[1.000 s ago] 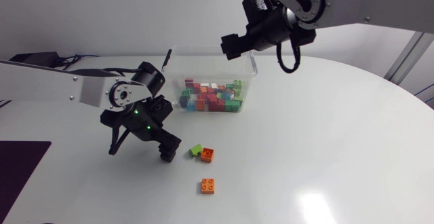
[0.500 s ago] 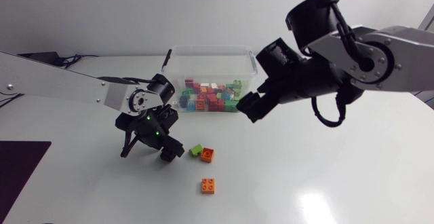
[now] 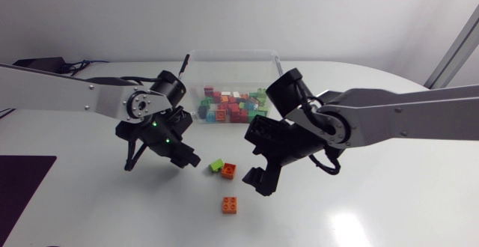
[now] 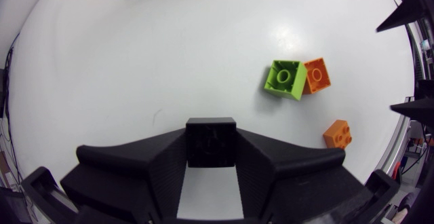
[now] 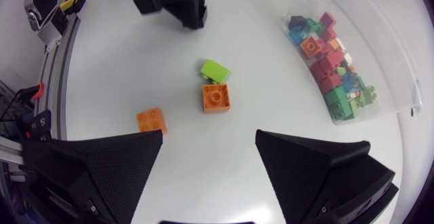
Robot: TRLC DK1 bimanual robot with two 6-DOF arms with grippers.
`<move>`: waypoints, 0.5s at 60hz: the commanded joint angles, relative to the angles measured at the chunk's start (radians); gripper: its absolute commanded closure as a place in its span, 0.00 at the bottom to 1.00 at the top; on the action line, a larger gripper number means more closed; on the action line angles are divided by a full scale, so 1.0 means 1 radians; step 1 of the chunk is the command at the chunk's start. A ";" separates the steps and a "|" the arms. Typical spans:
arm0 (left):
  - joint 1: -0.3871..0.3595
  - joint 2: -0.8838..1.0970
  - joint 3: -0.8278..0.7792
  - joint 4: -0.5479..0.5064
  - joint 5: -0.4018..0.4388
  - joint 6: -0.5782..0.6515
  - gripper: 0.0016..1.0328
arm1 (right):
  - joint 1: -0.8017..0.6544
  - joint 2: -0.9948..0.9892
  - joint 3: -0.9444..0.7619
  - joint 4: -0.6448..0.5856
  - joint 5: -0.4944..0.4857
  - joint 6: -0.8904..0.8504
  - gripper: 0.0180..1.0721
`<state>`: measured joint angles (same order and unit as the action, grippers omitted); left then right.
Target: Place the duplo bricks in the container
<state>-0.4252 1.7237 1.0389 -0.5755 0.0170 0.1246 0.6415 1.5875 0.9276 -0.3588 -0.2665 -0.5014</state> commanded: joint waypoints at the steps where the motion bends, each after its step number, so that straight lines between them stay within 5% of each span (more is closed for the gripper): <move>1: 0.013 -0.067 -0.023 -0.004 -0.005 0.003 0.71 | 0.007 0.062 0.013 0.015 -0.008 -0.045 0.06; 30: 0.025 -0.328 0.026 0.046 -0.005 0.040 0.71 | 0.038 0.324 0.186 0.096 -0.007 -0.054 0.08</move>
<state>-0.4038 1.4330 1.0359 -0.5411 0.0166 0.1562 0.6727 1.8759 1.0908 -0.2745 -0.2661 -0.5476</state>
